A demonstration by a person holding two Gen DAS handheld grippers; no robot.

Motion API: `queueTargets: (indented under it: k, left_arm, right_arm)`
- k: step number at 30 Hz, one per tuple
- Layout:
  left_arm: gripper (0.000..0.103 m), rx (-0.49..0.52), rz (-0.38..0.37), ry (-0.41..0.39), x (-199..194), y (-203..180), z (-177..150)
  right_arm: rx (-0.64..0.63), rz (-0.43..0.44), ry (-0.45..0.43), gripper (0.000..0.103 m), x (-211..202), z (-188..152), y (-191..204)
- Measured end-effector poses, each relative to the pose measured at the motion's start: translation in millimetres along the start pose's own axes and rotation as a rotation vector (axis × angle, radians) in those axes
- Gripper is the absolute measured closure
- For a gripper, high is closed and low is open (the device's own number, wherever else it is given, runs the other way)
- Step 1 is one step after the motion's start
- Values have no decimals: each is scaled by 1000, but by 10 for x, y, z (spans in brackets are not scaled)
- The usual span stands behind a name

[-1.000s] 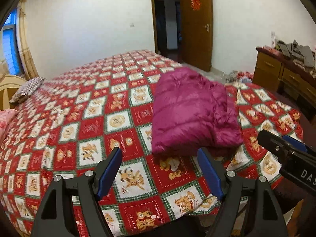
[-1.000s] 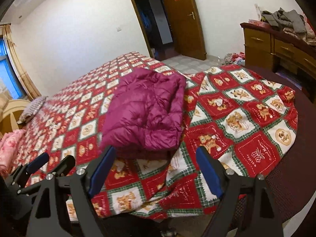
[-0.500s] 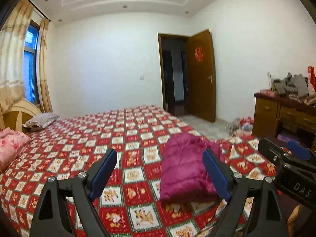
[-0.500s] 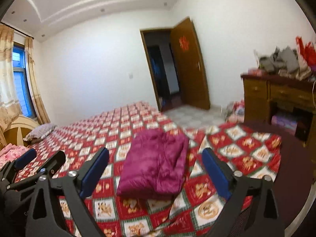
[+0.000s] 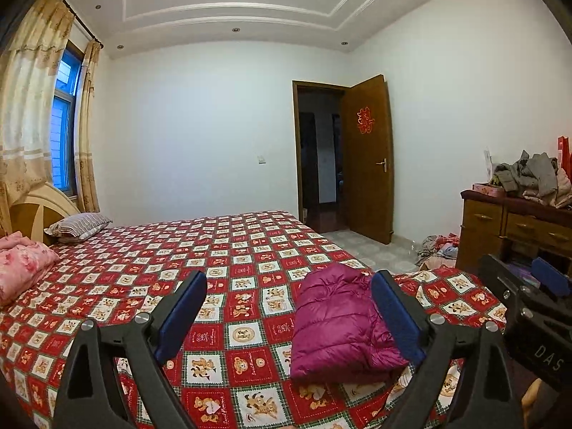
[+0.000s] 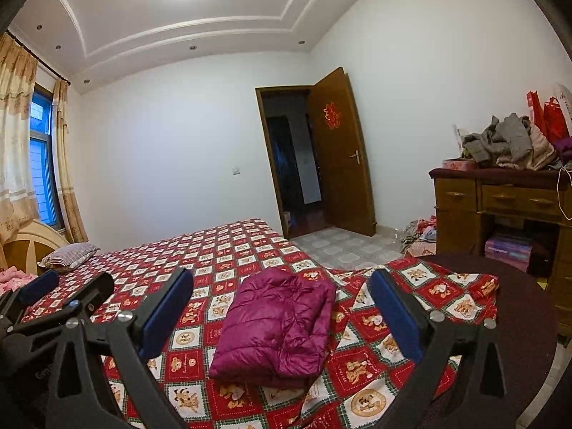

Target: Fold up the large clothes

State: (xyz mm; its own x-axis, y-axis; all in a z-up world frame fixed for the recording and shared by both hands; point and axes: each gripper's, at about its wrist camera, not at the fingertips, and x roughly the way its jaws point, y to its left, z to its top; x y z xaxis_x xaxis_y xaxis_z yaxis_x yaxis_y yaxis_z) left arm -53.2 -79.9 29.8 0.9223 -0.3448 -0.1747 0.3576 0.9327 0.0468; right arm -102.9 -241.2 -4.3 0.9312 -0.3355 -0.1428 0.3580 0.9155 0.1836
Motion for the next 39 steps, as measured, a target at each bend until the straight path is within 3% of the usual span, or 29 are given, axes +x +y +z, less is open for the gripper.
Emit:
queueTargets:
  k: [39]
  left_arm:
    - [8,9,23,-1,2,-12,-13]
  right_arm:
    - [-2,-5,-1,2,-38,-18,-17]
